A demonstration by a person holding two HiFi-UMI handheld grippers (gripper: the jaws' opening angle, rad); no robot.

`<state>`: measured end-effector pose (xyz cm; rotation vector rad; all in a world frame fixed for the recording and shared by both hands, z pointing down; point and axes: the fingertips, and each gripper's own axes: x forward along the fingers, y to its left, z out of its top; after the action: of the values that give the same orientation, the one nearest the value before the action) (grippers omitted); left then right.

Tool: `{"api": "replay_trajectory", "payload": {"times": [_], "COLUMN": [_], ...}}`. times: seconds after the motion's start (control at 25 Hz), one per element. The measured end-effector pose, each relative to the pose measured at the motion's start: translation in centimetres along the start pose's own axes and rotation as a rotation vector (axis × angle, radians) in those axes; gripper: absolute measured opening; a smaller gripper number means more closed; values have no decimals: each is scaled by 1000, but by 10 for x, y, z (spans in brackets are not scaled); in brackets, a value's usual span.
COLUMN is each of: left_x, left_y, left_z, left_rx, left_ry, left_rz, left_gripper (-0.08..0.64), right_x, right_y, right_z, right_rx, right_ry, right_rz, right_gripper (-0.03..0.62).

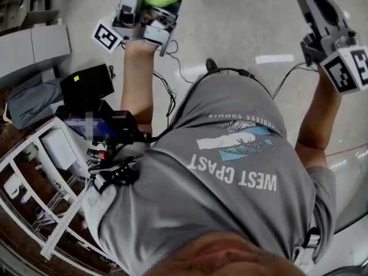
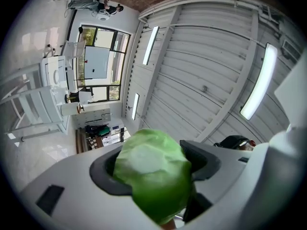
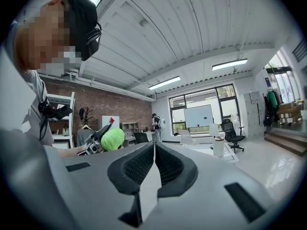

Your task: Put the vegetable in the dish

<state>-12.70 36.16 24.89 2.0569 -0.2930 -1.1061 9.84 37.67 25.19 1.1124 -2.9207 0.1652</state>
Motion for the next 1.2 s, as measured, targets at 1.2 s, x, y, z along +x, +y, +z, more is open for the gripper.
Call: {"api": "replay_trajectory", "payload": {"times": [1.2], "left_x": [112], "left_y": [135], "left_z": [99], "left_rx": [6], "left_ry": [-105], "left_rz": [96], "left_gripper": [311], "right_x": [164], "right_y": [-135], "right_z": [-12], "right_rx": [-11], "right_ry": [104], "right_rz": [151], "right_gripper": [9]}}
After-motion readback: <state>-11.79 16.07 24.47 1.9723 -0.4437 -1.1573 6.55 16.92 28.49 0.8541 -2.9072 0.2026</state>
